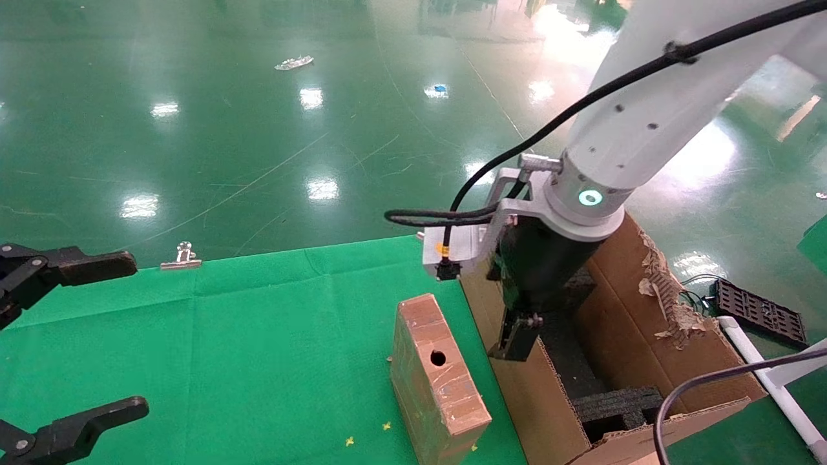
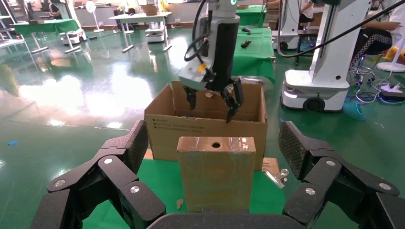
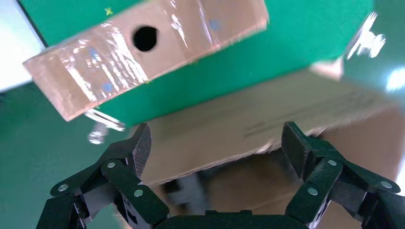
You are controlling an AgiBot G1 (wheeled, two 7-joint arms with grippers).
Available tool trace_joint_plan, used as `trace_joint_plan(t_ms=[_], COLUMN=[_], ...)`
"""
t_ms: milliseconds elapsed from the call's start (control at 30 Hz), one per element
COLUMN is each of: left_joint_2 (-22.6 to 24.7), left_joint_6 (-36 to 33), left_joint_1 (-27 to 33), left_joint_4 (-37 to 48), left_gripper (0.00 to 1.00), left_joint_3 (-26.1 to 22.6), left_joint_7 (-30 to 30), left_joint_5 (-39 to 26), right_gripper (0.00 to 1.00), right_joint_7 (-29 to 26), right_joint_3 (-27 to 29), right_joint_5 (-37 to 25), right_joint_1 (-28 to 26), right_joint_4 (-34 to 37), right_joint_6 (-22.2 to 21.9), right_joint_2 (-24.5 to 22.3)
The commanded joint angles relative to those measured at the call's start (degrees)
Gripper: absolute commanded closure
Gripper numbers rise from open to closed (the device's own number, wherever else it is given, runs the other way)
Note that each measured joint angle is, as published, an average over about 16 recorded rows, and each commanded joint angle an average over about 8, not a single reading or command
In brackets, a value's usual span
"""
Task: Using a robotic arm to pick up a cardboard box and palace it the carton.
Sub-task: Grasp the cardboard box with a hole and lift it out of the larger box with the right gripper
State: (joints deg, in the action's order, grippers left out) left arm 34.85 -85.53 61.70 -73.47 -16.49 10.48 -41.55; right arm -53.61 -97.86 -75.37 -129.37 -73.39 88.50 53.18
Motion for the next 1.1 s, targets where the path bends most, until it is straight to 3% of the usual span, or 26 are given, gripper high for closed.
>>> trace_joint_plan(t_ms=[33, 267, 667, 767, 833, 900, 933, 1000, 1100], left_joint_2=[0.0, 0.0, 0.0, 0.0, 0.0, 0.0, 0.0, 0.0, -0.1], left_joint_6=[0.0, 0.0, 0.0, 0.0, 0.0, 0.0, 0.0, 0.1, 0.1], left_joint_1=[0.0, 0.0, 0.0, 0.0, 0.0, 0.0, 0.0, 0.0, 0.0], left_joint_4=[0.0, 0.0, 0.0, 0.0, 0.0, 0.0, 0.0, 0.0, 0.0], left_gripper=[0.00, 0.00, 0.00, 0.00, 0.01, 0.07, 0.14, 0.33, 0.67], left_joint_3=[0.0, 0.0, -0.1, -0.1, -0.1, -0.1, -0.1, -0.1, -0.1], left_joint_7=[0.0, 0.0, 0.0, 0.0, 0.0, -0.1, -0.1, -0.1, -0.1], left_joint_5=[0.0, 0.0, 0.1, 0.1, 0.1, 0.1, 0.1, 0.1, 0.1], right_gripper=[0.00, 0.00, 0.01, 0.21, 0.44, 0.69, 0.81, 0.94, 1.00], right_joint_7=[-6.8, -10.5, -10.7, -11.1, -11.4, -11.8, -12.0, -12.5, -13.4], right_joint_3=[-0.9, -0.3, -2.2, -2.6, -2.7, -2.9, -3.0, -3.1, -3.4], right_joint_5=[0.6, 10.7, 10.0, 9.2, 8.7, 8.3, 8.0, 7.6, 7.0], right_joint_1=[0.0, 4.1, 7.0, 7.6, 7.8, 7.9, 7.9, 7.9, 7.9], right_joint_4=[0.5, 12.0, 18.3, 17.9, 17.3, 16.5, 16.1, 15.2, 13.9], right_joint_6=[0.2, 0.8, -1.3, -2.3, -2.9, -3.4, -3.6, -3.9, -4.3], right_joint_2=[0.4, -0.1, 3.7, 4.2, 4.4, 4.5, 4.5, 4.4, 4.2])
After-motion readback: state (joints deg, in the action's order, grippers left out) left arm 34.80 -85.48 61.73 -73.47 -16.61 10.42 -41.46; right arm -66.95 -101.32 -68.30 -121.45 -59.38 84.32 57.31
